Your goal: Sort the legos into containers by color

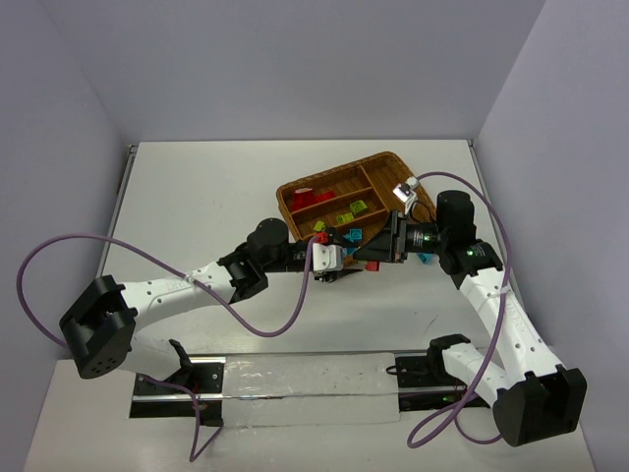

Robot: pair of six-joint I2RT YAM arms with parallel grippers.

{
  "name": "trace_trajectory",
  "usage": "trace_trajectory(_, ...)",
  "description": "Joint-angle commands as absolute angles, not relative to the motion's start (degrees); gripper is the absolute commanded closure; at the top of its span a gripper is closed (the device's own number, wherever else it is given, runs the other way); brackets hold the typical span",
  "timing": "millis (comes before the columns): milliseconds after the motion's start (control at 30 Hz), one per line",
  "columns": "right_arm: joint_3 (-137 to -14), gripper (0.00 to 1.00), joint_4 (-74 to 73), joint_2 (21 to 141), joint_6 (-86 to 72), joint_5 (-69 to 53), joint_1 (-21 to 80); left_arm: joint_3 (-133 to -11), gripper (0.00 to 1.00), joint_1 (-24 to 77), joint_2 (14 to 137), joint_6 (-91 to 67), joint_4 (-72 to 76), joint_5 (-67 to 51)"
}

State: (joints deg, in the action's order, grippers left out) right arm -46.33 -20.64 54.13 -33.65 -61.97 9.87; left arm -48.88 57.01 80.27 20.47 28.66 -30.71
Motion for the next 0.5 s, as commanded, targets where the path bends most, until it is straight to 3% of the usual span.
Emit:
trace_trajectory(0, -46.85, 1.00, -18.81, 53.12, -33.96, -63.51, 10.11, -50.92, 0.43, 57.39, 78.28, 22.32, 30.44, -30.33)
trace_trajectory(467, -46.99, 1.00, -18.52, 52.96, -34.40, -63.37, 10.46, -52.64, 0.44, 57.39, 79.75, 19.70, 33.69, -31.41)
